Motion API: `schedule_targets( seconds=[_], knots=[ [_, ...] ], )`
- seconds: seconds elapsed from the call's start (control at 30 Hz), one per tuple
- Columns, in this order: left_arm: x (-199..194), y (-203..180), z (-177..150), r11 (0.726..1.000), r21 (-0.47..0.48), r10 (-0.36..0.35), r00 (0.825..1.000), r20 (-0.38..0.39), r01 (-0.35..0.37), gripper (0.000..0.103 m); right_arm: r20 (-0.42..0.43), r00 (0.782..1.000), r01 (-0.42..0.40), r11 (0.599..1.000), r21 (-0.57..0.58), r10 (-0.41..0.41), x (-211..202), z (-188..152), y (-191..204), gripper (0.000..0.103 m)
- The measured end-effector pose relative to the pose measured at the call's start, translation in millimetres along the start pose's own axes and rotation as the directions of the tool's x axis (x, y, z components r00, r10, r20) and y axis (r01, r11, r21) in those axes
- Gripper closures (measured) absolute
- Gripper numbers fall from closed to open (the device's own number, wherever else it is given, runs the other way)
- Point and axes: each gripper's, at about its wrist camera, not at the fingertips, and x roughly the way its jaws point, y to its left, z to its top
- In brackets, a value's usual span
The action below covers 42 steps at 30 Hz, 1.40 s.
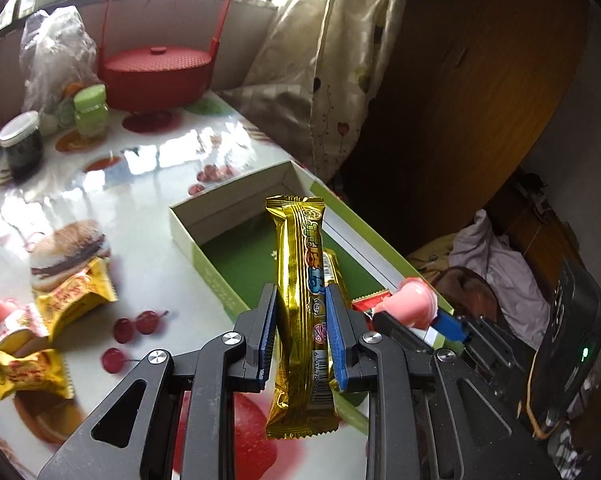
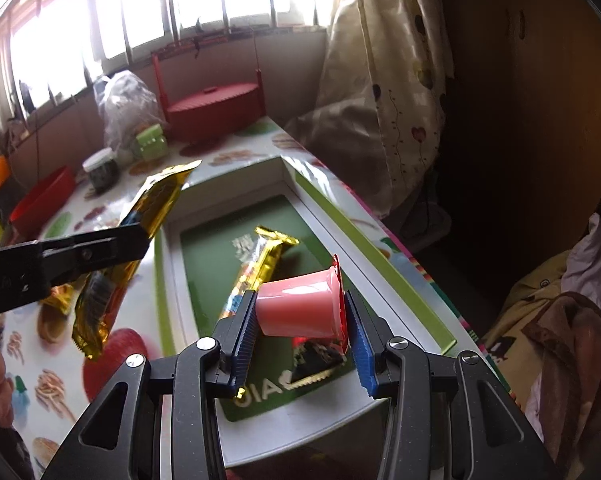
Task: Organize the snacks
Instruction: 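Carry the gold bar and pink jelly cup over the green box with both tools, then open both tools to drop the gold bar and jelly cup into the box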
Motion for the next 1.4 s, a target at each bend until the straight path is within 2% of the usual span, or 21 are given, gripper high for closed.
schedule_targets(
  seconds=[0.6, 1.1, 1.4],
  knots=[
    [40.4, -7.7, 3.8, 1.0, 0.01, 0.023, 0.997, -0.067, -0.023, 0.078, 0.007, 0.998, 0.064, 0.996, -0.066, -0.064, 3.7, -7.6, -4.9, 0.061],
    [49.3, -8.7, 1.3, 1.0, -0.008, 0.003, 0.996, -0.095, -0.004, 0.078, -0.001, 0.998, 0.061, 0.997, -0.046, -0.062, 8.2, -6.5, -10.0, 0.06],
    [49.9, -9.0, 1.2, 1.0, -0.015, 0.007, 0.995, -0.097, -0.008, 0.075, 0.0, 0.998, 0.06, 0.997, -0.044, -0.06, 7.6, -7.1, -9.8, 0.056]
  ],
)
